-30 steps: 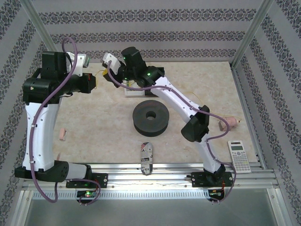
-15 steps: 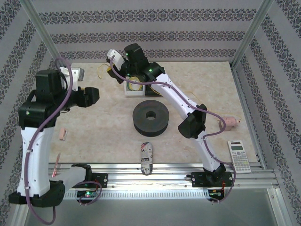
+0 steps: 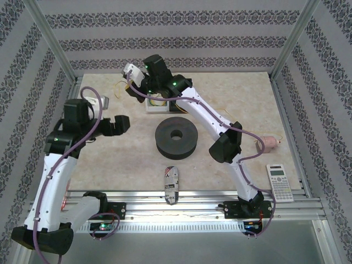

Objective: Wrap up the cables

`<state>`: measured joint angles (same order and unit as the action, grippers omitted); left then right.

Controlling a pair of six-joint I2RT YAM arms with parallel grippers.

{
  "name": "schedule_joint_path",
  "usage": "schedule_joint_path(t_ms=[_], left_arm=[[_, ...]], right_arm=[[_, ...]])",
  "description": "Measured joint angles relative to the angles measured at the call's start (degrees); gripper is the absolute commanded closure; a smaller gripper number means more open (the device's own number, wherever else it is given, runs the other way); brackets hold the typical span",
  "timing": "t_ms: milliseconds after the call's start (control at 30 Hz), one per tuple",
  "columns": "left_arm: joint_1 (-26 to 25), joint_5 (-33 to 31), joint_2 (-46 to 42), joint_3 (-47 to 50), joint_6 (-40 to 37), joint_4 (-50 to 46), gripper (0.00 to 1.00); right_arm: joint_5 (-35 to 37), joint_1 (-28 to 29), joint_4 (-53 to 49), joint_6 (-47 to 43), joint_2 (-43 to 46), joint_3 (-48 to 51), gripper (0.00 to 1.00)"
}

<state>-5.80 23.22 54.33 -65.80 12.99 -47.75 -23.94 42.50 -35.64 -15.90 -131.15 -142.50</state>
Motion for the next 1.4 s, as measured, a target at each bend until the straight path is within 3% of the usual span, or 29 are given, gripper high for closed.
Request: schedule_joint_path(t_ms=[400,600,1000,1100,1233,1400], left_arm=[[-9.4,2.0,-0.8,21.2,8.9,12.4,0.0],[-14.0,3.7,7.2,28.1,14.7,27.5,0.01],[-16.4,3.9,24.4,30.9,22.8,53.9,0.21],[-16.7,4.6,29.0,29.6,24.1,58.5,0.31],[-18.2,5.2,35.1,28.0,26.0,62.5,0.54],[-18.5,5.5,35.7,27.1,27.6,64.1,0.79]], right_arm=[[0.6,-2.4,-1.5,-4.2,5.3,7.2,1.0],[0.5,-2.9,-1.5,-4.2,5.4,7.3,1.0],[-0.1,-2.9,-1.4,-4.0,5.4,7.5,1.0],[-0.1,-2.9,-1.5,-3.8,5.4,7.7,1.0],[-0.1,-2.9,-1.4,-3.8,5.4,7.7,1.0],[-0.1,-2.9,-1.4,-3.8,5.4,7.7,1.0]])
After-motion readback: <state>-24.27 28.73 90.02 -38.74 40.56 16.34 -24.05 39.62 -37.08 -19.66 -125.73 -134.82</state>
